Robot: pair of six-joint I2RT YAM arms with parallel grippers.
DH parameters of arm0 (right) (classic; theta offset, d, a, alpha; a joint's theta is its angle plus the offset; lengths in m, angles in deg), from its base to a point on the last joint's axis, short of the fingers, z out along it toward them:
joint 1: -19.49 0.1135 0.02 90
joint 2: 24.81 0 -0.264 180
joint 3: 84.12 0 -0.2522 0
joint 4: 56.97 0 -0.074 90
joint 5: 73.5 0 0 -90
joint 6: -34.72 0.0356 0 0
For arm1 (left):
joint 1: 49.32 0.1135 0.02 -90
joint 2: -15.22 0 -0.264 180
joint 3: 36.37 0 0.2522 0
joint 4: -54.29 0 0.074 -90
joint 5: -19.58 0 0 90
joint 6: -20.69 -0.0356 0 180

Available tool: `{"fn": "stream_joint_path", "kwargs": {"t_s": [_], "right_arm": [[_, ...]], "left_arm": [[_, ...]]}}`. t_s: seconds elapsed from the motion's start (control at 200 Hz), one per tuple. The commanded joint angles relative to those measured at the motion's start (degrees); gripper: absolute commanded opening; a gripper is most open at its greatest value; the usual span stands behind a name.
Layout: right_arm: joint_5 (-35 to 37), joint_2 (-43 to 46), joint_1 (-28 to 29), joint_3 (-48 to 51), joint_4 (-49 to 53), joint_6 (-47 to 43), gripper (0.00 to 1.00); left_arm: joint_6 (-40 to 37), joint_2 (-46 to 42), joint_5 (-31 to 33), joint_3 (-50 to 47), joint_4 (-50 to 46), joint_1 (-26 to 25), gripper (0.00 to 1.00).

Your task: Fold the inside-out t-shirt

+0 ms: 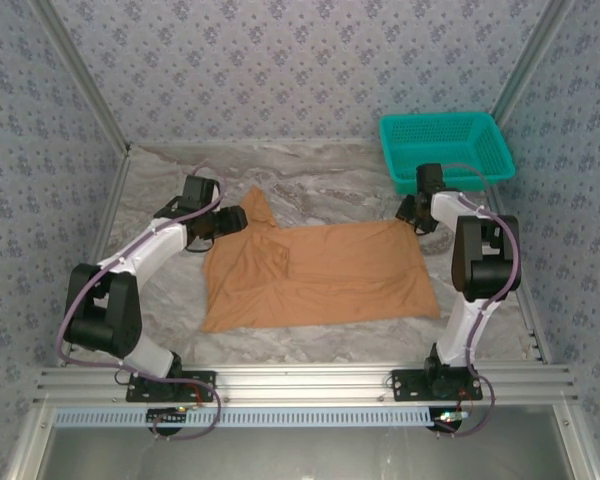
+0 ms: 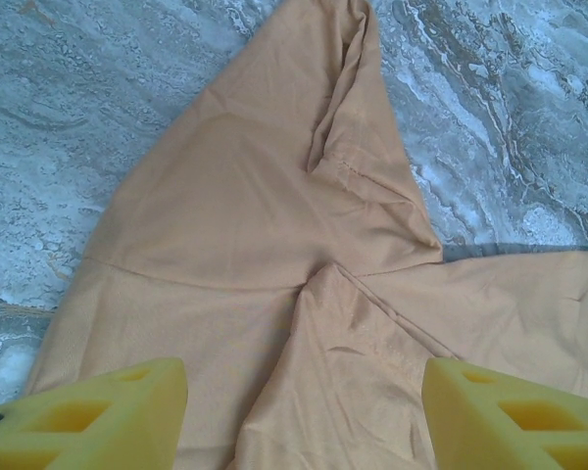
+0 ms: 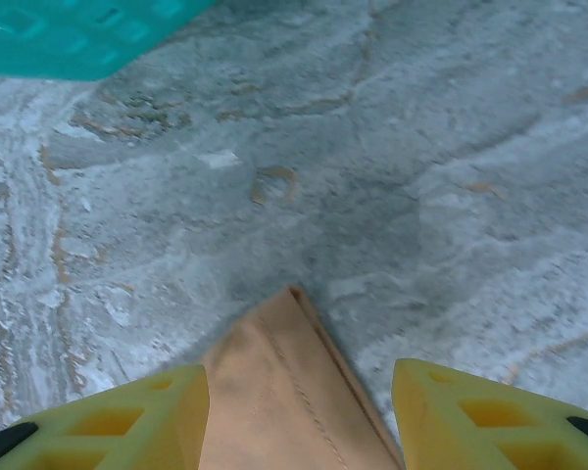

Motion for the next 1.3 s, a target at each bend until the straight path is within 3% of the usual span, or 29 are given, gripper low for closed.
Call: {"fn": "stream_joint_path", "kwargs": {"t_s": [0.0,0.42,0.61,0.904,1.079,1.294], "right_arm": [[2.5,-2.4,0.6,-3.3,0.5,-0.3,0.54],[4.7,-7.0,2.3,-5.8,3.8,2.3,0.44],[4.6,-7.5,2.7,-5.5,3.8,2.2,0.26],[5.3,-6.2,3.3,-4.6,3.1,1.7,0.13],[5.5,-5.5,3.5,-4.9,2.9,1.3,0.05],[5.0,-5.1,3.6,-4.6,2.2,1.0,0.03]], "left_arm": [[-1.3,0.9,-1.2,1.7,0.9,0.2,0.65],[-2.1,0.7,-2.3,2.0,0.4,0.3,0.64],[-1.9,1.8,-2.4,2.9,0.7,0.6,0.65],[-1.9,4.5,-2.5,7.0,1.0,0.8,0.64],[-3.7,10.7,-0.5,12.3,0.9,1.2,0.65],[-8.9,25.8,0.5,25.8,-3.9,1.4,0.66]]}}
